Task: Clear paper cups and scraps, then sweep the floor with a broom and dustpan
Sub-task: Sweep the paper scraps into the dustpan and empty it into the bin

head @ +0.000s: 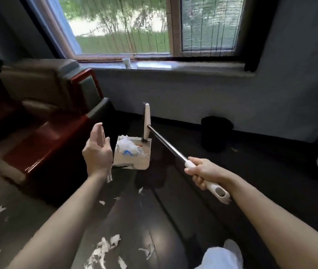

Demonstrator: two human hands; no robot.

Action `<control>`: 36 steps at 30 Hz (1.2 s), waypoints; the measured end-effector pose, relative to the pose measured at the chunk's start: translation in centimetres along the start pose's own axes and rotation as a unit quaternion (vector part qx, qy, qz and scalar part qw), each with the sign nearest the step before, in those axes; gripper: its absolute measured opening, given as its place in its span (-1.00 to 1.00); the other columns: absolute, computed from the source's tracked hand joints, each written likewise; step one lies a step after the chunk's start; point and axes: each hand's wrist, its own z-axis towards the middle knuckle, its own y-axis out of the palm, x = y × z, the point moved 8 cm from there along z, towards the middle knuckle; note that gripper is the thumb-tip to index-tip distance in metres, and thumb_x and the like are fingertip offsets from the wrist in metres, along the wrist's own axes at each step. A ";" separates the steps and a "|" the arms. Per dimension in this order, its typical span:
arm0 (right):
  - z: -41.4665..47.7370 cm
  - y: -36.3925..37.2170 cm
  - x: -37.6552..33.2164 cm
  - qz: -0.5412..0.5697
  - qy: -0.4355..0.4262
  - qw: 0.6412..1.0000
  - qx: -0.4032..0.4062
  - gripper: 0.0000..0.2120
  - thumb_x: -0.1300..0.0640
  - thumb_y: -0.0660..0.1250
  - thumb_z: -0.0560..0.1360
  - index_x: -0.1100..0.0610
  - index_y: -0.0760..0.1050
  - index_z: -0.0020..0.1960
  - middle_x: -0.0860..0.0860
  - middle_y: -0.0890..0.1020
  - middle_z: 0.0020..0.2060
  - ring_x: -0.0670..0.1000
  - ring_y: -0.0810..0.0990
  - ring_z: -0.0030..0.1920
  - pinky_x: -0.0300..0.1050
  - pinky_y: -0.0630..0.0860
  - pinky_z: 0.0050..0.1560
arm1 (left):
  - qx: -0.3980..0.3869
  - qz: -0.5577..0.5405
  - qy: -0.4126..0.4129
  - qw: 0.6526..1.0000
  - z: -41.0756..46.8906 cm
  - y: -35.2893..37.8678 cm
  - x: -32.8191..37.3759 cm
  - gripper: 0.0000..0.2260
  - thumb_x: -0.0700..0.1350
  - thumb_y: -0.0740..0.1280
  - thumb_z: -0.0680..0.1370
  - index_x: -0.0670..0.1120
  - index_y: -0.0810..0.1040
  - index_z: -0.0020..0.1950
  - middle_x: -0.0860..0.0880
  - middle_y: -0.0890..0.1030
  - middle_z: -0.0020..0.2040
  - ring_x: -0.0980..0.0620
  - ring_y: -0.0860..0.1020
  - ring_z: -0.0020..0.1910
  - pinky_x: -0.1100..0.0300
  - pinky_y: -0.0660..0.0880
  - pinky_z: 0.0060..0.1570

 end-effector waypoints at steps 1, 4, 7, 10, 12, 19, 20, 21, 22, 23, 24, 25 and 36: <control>-0.9 0.5 0.3 0.014 -0.001 1.000 0.015 -0.43 0.26 0.26 0.58 0.00 0.16 0.51 -0.07 0.36 -0.56 -0.17 0.33 -0.57 -0.31 0.30 -0.61 | -0.009 -0.009 0.002 1.000 0.4 -0.2 -0.2 -0.59 -0.24 0.34 0.52 0.04 0.47 0.34 0.00 0.60 0.16 0.12 0.52 0.10 0.65 0.20 0.06; -3.4 1.1 0.6 0.050 0.008 0.997 0.060 -0.38 0.27 0.26 0.58 0.00 0.10 0.54 -0.07 0.37 -0.56 -0.17 0.33 -0.58 -0.33 0.29 -0.62 | -0.049 -0.044 0.003 0.998 1.5 0.1 -0.8 -0.59 -0.23 0.32 0.53 0.06 0.45 0.35 -0.08 0.62 0.14 -0.02 0.57 0.14 0.32 0.35 0.18; -5.3 0.9 0.7 0.084 0.007 0.992 0.096 -0.37 0.28 0.25 0.59 0.02 0.06 0.55 -0.08 0.37 -0.58 -0.19 0.32 -0.59 -0.35 0.28 -0.63 | -0.073 -0.068 0.004 0.995 2.0 1.0 -0.5 -0.57 -0.22 0.33 0.53 0.08 0.44 0.36 -0.09 0.62 0.13 -0.04 0.57 0.14 0.25 0.37 0.17; -6.5 0.2 1.1 0.121 0.006 0.983 0.136 -0.36 0.29 0.24 0.59 0.01 0.04 0.56 -0.06 0.36 -0.56 -0.18 0.31 -0.59 -0.34 0.28 -0.64 | -0.097 -0.082 0.033 0.991 1.9 2.8 1.1 -0.57 -0.23 0.34 0.53 0.06 0.43 0.36 -0.09 0.62 0.10 0.00 0.56 0.09 0.24 0.37 0.14; -7.0 -0.8 1.4 0.136 0.003 0.977 0.162 -0.36 0.29 0.24 0.59 0.02 0.04 0.56 -0.03 0.35 -0.51 -0.17 0.32 -0.59 -0.34 0.28 -0.65 | -0.110 -0.092 0.055 0.988 1.7 4.0 2.6 -0.57 -0.23 0.34 0.54 0.03 0.43 0.38 -0.10 0.61 0.11 0.03 0.54 0.08 0.24 0.38 0.12; -8.0 -5.8 2.0 0.199 -0.011 0.957 0.213 -0.40 0.28 0.22 0.60 0.01 0.07 0.54 -0.04 0.35 -0.56 -0.18 0.31 -0.62 -0.35 0.27 -0.67 | -0.135 -0.133 0.066 0.980 1.6 9.0 6.5 -0.57 -0.23 0.33 0.56 0.01 0.42 0.40 -0.09 0.59 0.17 0.04 0.54 0.11 0.28 0.35 0.13; -8.1 -6.5 2.0 0.205 -0.013 0.954 0.219 -0.38 0.28 0.22 0.60 0.00 0.04 0.55 -0.03 0.36 -0.56 -0.18 0.31 -0.62 -0.35 0.27 -0.67 | -0.136 -0.134 0.065 0.979 1.4 9.8 6.9 -0.57 -0.22 0.32 0.56 0.03 0.42 0.40 -0.07 0.60 0.15 0.09 0.51 0.07 0.29 0.35 0.11; -8.2 -7.2 2.0 0.214 -0.017 0.951 0.221 -0.36 0.28 0.22 0.60 -0.01 0.02 0.55 -0.03 0.36 -0.56 -0.17 0.31 -0.62 -0.35 0.28 -0.68 | -0.138 -0.137 0.066 0.979 1.3 10.4 7.3 -0.57 -0.22 0.32 0.56 0.05 0.42 0.40 -0.05 0.59 0.13 0.12 0.49 0.04 0.30 0.34 0.09; -8.0 -7.8 2.0 0.226 -0.023 0.949 0.221 -0.36 0.28 0.22 0.60 -0.01 0.02 0.55 -0.03 0.37 -0.56 -0.17 0.31 -0.62 -0.34 0.28 -0.68 | -0.139 -0.141 0.071 0.978 1.2 11.1 7.8 -0.57 -0.22 0.33 0.56 0.05 0.42 0.40 -0.03 0.59 0.12 0.13 0.49 0.03 0.31 0.34 0.08; -7.9 -8.4 2.0 0.238 -0.028 0.945 0.222 -0.36 0.28 0.22 0.60 -0.01 0.02 0.55 -0.03 0.37 -0.57 -0.17 0.31 -0.62 -0.34 0.28 -0.68 | -0.144 -0.146 0.077 0.976 1.3 11.9 8.4 -0.58 -0.22 0.33 0.56 0.05 0.42 0.40 -0.03 0.59 0.13 0.14 0.49 0.03 0.32 0.35 0.08; -7.9 -9.0 2.1 0.249 -0.029 0.941 0.228 -0.36 0.28 0.22 0.60 -0.02 0.02 0.56 -0.03 0.37 -0.57 -0.17 0.32 -0.62 -0.34 0.28 -0.69 | -0.148 -0.151 0.079 0.974 1.4 12.7 8.9 -0.58 -0.22 0.33 0.56 0.04 0.43 0.40 -0.02 0.59 0.13 0.14 0.49 0.04 0.34 0.35 0.07; -8.0 -9.5 2.0 0.257 -0.031 0.937 0.236 -0.36 0.28 0.22 0.60 -0.02 0.01 0.56 -0.03 0.37 -0.57 -0.17 0.32 -0.63 -0.34 0.27 -0.69 | -0.155 -0.154 0.081 0.972 1.6 13.5 9.4 -0.58 -0.23 0.33 0.56 0.03 0.43 0.40 -0.01 0.59 0.14 0.13 0.50 0.05 0.38 0.35 0.06; -3.9 -13.3 0.3 0.361 -0.051 0.879 0.307 -0.36 0.29 0.22 0.59 -0.02 0.03 0.56 0.00 0.39 -0.58 -0.16 0.33 -0.63 -0.33 0.28 -0.70 | -0.220 -0.163 0.183 0.944 9.0 22.5 13.3 -0.59 -0.28 0.30 0.57 -0.05 0.43 0.41 -0.15 0.60 0.02 0.07 0.49 -0.08 0.20 0.40 -0.06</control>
